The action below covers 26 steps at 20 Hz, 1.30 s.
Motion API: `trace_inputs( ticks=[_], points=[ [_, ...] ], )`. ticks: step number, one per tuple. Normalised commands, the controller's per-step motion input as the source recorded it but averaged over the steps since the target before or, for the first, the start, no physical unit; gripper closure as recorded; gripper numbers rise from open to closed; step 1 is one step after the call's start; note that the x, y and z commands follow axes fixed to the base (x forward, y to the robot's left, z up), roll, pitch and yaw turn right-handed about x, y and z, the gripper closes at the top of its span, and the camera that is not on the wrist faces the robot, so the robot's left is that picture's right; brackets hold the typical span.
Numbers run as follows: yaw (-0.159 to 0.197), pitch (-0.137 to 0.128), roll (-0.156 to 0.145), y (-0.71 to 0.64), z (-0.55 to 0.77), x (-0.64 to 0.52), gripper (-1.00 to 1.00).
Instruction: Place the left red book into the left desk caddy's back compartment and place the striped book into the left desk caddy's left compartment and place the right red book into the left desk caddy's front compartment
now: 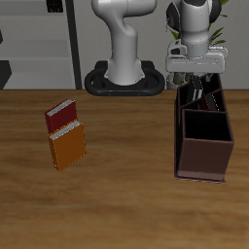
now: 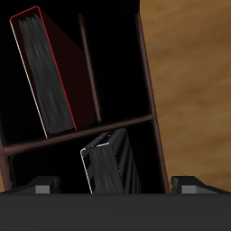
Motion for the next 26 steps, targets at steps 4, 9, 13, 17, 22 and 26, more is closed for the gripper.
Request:
trace_inputs(
  ticks=[4, 9, 13, 17, 22, 26],
  points=[
    [0.008, -0.055, -0.059, -0.21, 0.33, 0.05, -1.00],
    [0.041, -0.023, -0.060, -0.25, 0.24, 0.10, -1.00],
    [0.031, -0.028, -0.092, -0.42, 0.26, 0.19, -1.00],
    [0.037, 0.003, -0.127, -0.63, 0.21, 0.33, -1.00],
    [0.028, 0.042, -0.073, -0.61, 0.09, 0.34, -1.00],
    [0.036, 0.028, -0.046, -0.63, 0.12, 0.26, -1.00]
  ],
)
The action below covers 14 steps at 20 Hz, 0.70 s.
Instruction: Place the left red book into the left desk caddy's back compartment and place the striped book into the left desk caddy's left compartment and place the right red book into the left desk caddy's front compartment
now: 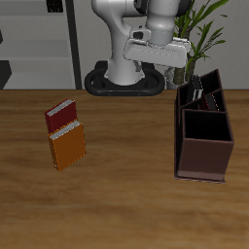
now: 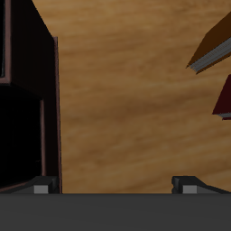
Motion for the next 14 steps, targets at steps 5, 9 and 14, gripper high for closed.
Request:
trace_inputs(
  ticks=[5, 9, 14],
  points=[
    [0.046, 0.004, -0.044, -0.59, 0.15, 0.16, -1.00],
    [0.015, 0.034, -0.056, -0.60, 0.09, 0.16, -1.00],
    [0.014, 0.013, -0.052, -0.78, 0.10, 0.11, -1.00]
  ],
)
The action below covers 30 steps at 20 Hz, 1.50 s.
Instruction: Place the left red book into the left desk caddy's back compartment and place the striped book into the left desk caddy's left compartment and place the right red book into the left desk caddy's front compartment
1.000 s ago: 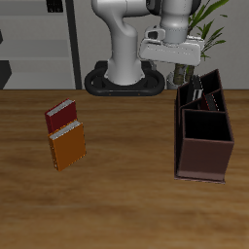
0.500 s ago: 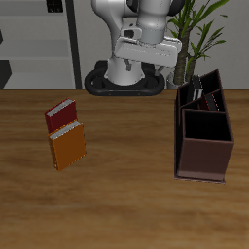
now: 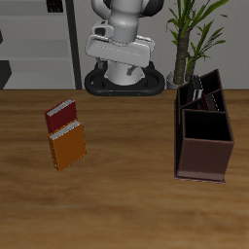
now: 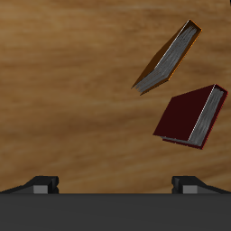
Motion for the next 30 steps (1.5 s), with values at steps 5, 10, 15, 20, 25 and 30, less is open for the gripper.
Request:
trace_inputs(
  ticks=[5, 10, 15, 20, 25, 30],
  points=[
    [0.035, 0.008, 0.028, -0.67, 0.08, 0.13, -1.00],
    [0.035, -0.020, -0.036, -0.52, 0.03, 0.09, -1.00],
    [0.009, 0.039, 0.066, -0.37, -0.07, 0.17, -1.00],
    [0.020, 0.044, 0.040, -0.29, -0.15, 0.18, -1.00],
    [-0.040, -0.014, -0.027, -0.41, -0.10, 0.11, -1.00],
    [-0.118, -0.065, -0.010, -0.32, -0.05, 0.03, -1.00]
  ],
)
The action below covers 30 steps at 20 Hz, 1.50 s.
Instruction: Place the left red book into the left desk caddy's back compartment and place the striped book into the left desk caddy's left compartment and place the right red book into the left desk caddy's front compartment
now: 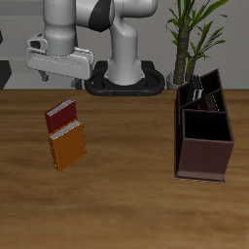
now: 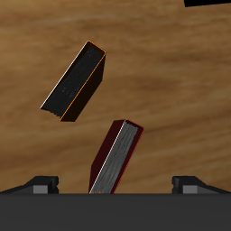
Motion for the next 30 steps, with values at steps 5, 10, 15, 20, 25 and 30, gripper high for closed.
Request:
trace_inputs(
  ticks=[5, 10, 15, 20, 25, 30],
  points=[
    [-0.028, -0.023, -0.038, -0.14, -0.12, 0.05, -1.00],
    [-0.052, -0.001, -0.002, -0.02, -0.25, 0.08, -1.00],
    [-0.042, -0.049, 0.000, -0.01, -0.19, -0.02, -1.00],
    [-0.048, 0.006, -0.008, -0.15, -0.26, 0.00, -1.00],
    [-0.023, 0.016, 0.017, -0.06, -0.24, 0.01, -1.00],
    [-0.023, 0.019, 0.023, 0.08, -0.26, 0.04, -1.00]
  ],
)
